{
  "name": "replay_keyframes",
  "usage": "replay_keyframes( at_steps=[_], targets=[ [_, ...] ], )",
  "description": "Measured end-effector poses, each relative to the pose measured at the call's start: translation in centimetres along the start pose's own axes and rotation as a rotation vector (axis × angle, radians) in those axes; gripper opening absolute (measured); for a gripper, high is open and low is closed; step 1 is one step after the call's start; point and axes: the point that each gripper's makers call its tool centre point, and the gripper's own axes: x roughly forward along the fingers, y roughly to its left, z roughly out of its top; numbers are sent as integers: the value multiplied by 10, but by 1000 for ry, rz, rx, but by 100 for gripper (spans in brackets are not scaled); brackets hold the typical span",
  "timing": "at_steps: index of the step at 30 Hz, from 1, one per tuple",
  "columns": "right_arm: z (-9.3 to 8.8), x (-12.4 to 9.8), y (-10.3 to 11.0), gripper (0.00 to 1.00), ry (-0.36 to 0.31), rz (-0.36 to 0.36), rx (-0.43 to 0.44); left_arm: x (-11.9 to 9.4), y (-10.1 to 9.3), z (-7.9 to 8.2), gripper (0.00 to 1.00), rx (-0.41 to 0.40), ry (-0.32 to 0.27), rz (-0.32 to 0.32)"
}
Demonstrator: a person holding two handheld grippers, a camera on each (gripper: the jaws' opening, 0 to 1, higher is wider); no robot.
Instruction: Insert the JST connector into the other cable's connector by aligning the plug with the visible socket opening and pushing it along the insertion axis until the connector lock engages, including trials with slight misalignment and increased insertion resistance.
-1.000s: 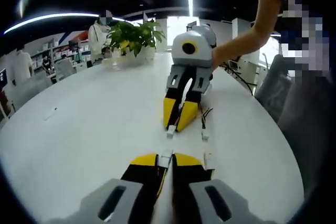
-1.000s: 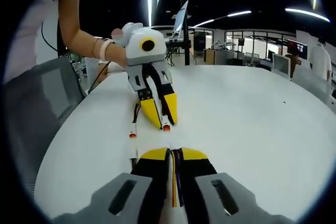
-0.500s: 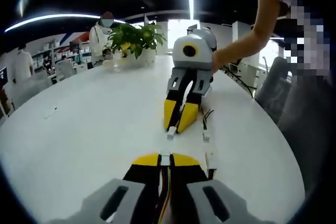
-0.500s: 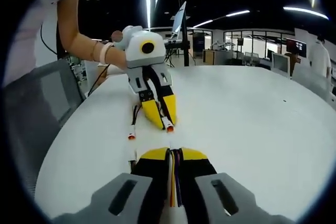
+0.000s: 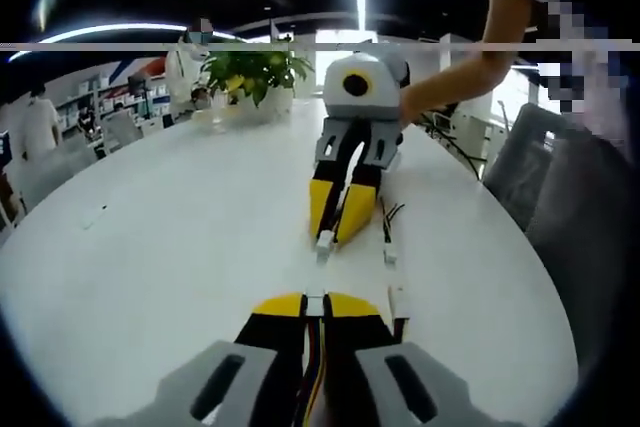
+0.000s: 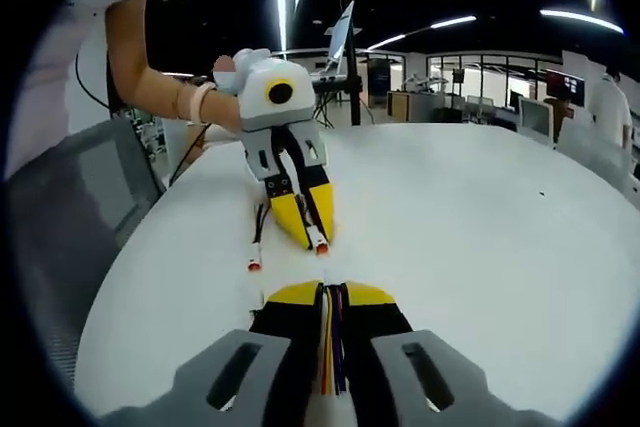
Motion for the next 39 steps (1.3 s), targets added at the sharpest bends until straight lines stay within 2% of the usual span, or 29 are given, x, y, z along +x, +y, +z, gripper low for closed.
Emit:
replay_keyframes(
  at_steps=[3, 14, 22, 29, 39],
  targets=[
    [5, -1, 1, 4, -1, 2, -7, -2, -2, 1, 0, 7, 5, -6],
    [26, -2, 5, 4, -14, 35, -64, -8, -4, 29, 0, 38, -41, -17],
    [29, -2, 7, 4, -9, 53, -106, -7, -4, 40, 0, 40, -63, -33],
    [33, -6, 6, 4, -22, 49, -103, -4, -6, 45, 0, 46, -58, -53],
    [30, -8, 7, 4, -3, 63, -127, -1, -7, 44, 0, 59, -48, -89]
  ],
)
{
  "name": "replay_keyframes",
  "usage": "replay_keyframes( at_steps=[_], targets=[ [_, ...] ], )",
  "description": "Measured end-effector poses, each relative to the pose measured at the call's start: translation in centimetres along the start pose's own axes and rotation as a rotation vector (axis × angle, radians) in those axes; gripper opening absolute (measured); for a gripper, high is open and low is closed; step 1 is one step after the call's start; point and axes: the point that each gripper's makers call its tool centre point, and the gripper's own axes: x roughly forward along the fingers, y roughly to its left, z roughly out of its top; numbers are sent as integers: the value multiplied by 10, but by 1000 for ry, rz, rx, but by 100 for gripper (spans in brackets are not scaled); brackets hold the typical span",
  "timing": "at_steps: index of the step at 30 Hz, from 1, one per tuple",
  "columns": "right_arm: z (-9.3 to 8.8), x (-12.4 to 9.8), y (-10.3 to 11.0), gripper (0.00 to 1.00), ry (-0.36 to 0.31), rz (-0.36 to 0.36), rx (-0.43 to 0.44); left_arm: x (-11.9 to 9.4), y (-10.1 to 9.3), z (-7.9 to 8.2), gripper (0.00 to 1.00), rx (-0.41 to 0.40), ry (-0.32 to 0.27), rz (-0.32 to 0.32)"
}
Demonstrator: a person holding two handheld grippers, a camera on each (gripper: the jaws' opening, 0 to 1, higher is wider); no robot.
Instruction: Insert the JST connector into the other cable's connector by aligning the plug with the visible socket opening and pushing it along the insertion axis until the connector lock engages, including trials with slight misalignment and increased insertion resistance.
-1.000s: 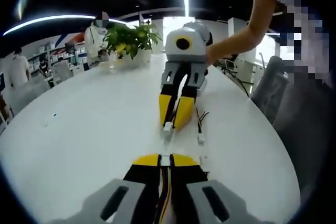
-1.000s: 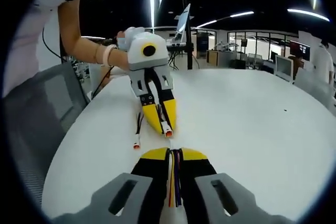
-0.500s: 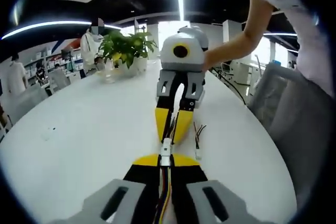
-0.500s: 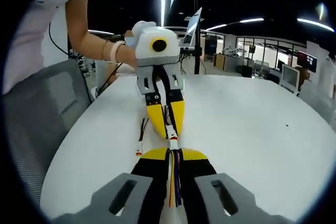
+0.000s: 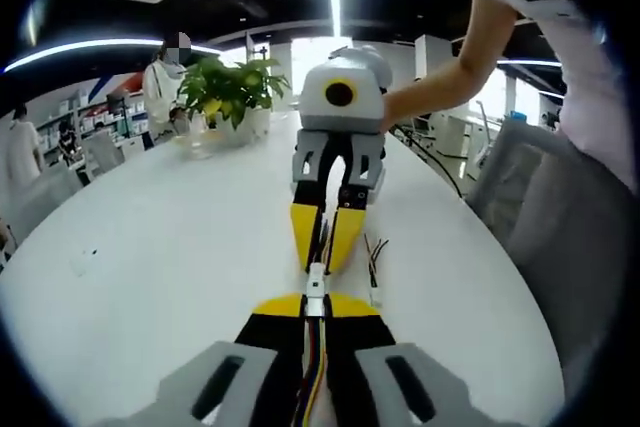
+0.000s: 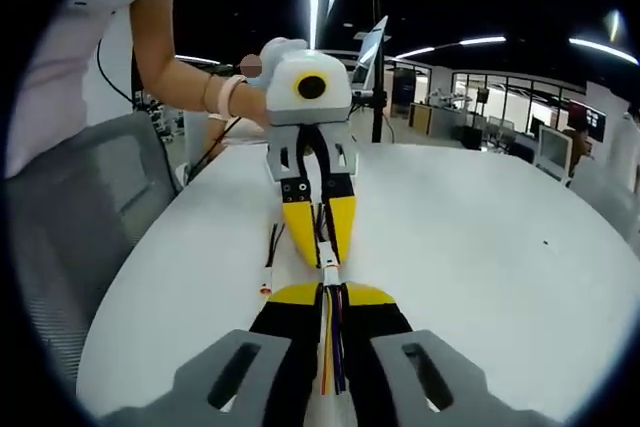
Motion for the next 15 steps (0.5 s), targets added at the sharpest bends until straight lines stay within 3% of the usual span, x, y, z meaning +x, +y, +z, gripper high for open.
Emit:
replay_keyframes(
  at_steps=[15],
  targets=[
    [1, 1, 3, 4, 2, 36, -16, 3, -3, 1, 0, 18, 6, -31]
  ],
)
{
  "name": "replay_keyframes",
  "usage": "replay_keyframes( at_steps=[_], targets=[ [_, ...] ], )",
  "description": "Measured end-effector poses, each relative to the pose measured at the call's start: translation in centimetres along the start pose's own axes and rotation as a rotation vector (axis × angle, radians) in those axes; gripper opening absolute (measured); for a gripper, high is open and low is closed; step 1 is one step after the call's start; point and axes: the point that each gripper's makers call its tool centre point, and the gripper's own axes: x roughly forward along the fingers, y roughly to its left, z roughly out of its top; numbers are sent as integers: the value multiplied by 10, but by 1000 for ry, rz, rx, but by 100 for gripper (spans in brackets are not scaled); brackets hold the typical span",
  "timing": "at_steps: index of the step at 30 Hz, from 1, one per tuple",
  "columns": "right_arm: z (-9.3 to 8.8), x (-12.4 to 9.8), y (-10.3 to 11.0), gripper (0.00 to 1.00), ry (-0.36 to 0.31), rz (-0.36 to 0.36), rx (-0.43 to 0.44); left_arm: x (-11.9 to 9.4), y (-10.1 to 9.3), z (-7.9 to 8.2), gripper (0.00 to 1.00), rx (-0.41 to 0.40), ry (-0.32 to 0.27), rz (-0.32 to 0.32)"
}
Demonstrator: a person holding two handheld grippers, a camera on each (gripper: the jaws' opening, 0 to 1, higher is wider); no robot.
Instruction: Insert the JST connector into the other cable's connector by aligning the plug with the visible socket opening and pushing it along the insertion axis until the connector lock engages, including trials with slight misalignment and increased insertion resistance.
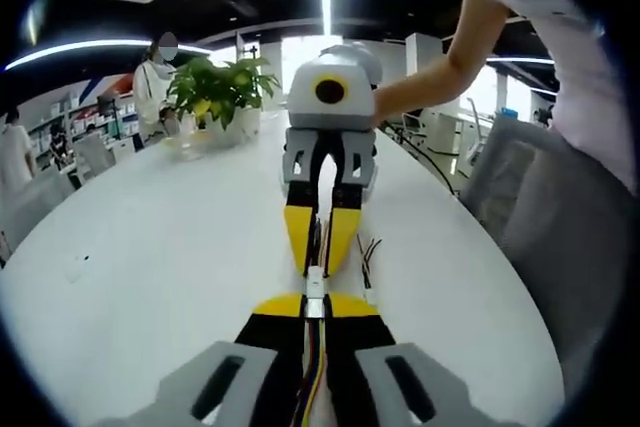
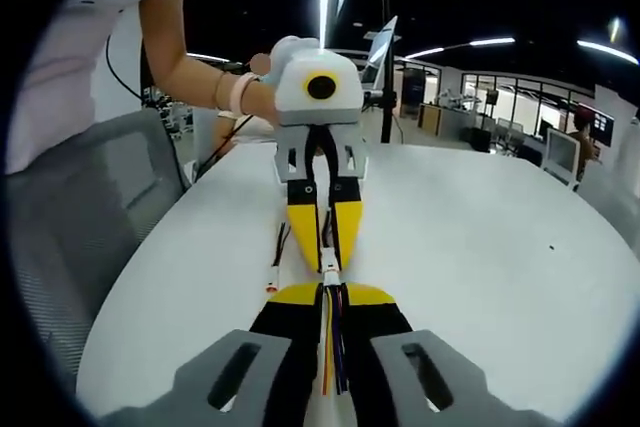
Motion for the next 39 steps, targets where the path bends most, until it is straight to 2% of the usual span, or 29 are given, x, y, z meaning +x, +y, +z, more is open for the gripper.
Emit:
replay_keyframes(
  at_steps=[11, 23, 39],
  targets=[
    [-2, 1, -3, 4, 1, -4, 1, 2, 3, -1, 0, 30, 20, 12],
    [-7, 4, -6, 4, 32, 3, 2, 8, 5, 2, 0, 71, 37, 10],
    [-15, 15, -8, 4, 69, 20, -14, 11, 7, -9, 0, 83, 71, 0]
  ],
)
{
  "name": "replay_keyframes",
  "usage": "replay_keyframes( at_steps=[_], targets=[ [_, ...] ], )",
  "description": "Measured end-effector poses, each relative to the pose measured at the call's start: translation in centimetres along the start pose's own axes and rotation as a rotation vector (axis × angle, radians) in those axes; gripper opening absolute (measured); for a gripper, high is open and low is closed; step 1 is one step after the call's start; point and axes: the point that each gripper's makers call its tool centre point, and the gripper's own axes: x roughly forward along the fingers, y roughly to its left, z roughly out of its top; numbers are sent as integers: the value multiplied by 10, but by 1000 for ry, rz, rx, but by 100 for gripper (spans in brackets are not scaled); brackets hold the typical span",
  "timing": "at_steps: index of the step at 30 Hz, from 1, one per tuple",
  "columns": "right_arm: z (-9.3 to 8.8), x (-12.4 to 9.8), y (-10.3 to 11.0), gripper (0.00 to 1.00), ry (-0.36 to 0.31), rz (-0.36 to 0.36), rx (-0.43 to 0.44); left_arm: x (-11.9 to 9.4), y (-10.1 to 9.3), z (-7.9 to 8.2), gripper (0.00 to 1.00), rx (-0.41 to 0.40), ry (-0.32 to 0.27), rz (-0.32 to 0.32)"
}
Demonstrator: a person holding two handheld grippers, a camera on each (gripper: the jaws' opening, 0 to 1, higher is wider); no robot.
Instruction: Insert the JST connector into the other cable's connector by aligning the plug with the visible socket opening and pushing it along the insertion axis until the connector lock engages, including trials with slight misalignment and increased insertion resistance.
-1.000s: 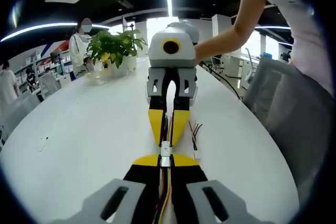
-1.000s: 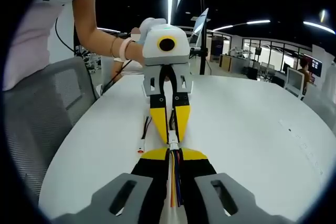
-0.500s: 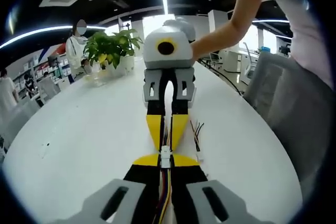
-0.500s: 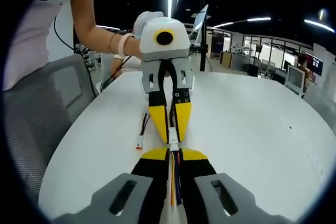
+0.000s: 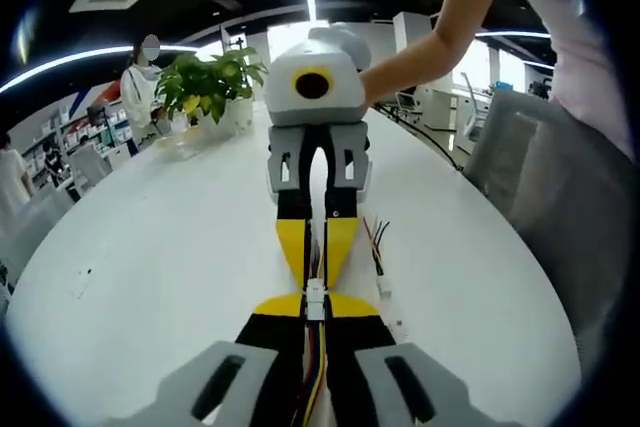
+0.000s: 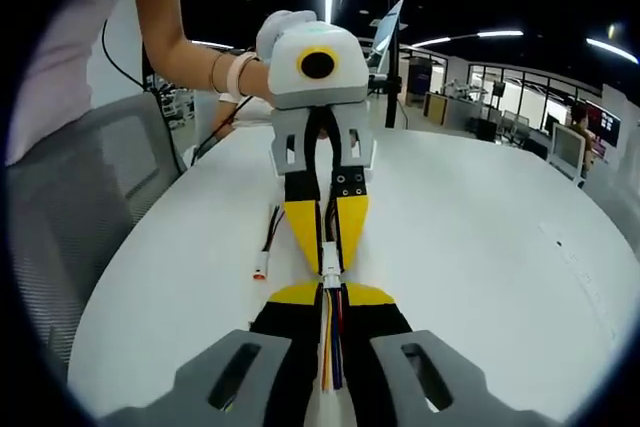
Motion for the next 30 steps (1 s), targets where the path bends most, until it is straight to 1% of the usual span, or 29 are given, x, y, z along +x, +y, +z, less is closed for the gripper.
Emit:
replay_keyframes(
  at_steps=[6, 7, 8, 9, 12, 15, 22, 27, 30],
  targets=[
    [-7, 3, 0, 4, 15, 7, 1, 6, 0, -7, 0, -7, 10, -4],
    [-4, 3, 1, 4, 0, 14, 9, 7, -1, -4, 0, -17, -5, -11],
    [-4, 3, 1, 4, 20, 15, -17, 8, -1, -6, 0, -4, 8, -10],
    [-5, 5, 1, 4, 24, 15, -26, 9, -1, -6, 0, 4, 13, -10],
    [-5, 4, 0, 4, 16, 12, -10, 7, 1, -8, 0, -15, 10, -3],
    [-4, 4, 0, 4, 10, 13, -12, 5, 1, -7, 0, -16, 9, -3],
    [-7, 8, 3, 4, 26, 24, -32, 5, -1, -14, 0, -28, 28, -3],
    [-8, 9, 2, 4, 20, 18, -23, 3, 1, -16, 0, -52, 12, 15],
    [-9, 9, 2, 4, 22, 19, -20, 4, 0, -17, 0, -55, 17, 18]
  ],
)
